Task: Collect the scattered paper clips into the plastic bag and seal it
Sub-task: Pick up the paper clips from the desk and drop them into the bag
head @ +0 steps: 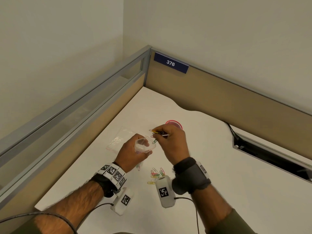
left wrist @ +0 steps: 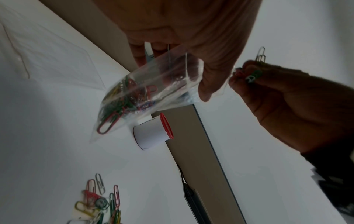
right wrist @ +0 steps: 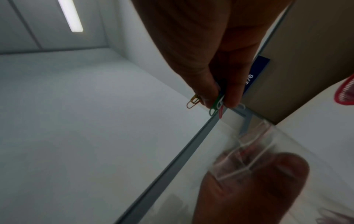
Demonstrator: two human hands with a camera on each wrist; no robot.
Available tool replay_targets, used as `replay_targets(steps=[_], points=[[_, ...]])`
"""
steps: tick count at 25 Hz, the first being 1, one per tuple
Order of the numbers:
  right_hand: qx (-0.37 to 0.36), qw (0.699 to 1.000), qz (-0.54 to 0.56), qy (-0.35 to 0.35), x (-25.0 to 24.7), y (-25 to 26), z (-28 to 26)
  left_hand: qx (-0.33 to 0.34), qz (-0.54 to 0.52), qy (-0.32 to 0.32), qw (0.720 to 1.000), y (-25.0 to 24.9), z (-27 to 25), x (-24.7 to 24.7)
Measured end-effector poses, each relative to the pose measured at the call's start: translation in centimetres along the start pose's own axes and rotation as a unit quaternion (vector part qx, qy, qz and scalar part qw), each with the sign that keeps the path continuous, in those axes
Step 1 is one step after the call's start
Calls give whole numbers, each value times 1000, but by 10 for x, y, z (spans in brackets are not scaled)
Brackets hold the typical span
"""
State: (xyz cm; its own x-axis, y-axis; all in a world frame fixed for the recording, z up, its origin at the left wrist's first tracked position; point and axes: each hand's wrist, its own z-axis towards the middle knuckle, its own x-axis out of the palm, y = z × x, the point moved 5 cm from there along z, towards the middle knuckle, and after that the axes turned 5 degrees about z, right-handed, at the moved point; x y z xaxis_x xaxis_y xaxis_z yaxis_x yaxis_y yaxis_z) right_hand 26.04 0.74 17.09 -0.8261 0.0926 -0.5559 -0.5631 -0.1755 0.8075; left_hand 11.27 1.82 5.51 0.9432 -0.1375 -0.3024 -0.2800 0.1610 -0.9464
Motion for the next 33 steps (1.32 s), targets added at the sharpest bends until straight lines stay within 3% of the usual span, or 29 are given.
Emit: replay_targets(steps=[7, 12, 16, 21, 24, 29, 33], points=[[-48, 991, -94, 79, 26, 16, -8, 7, 6, -3, 1000, -11, 0, 1], [-61, 995, -79, 7, 0, 11, -9, -4, 4, -1, 1000, -3, -3, -2], [56, 991, -118, 9, -6, -66, -10, -1, -3, -8, 1000, 0, -5, -8], [188, 933, -251, 175, 37, -168, -45, -1, -5, -10, 1000, 2, -9, -14], [199, 926, -269, 178, 53, -181, -61, -1, 1, -16, 1000, 4, -8, -17], [146, 933, -243, 223, 59, -167, -93, -9, 3, -24, 1000, 6, -4, -17], [216, 926, -226, 213, 34, -177, -117, -5, -4, -26, 1000, 4, -2, -15]])
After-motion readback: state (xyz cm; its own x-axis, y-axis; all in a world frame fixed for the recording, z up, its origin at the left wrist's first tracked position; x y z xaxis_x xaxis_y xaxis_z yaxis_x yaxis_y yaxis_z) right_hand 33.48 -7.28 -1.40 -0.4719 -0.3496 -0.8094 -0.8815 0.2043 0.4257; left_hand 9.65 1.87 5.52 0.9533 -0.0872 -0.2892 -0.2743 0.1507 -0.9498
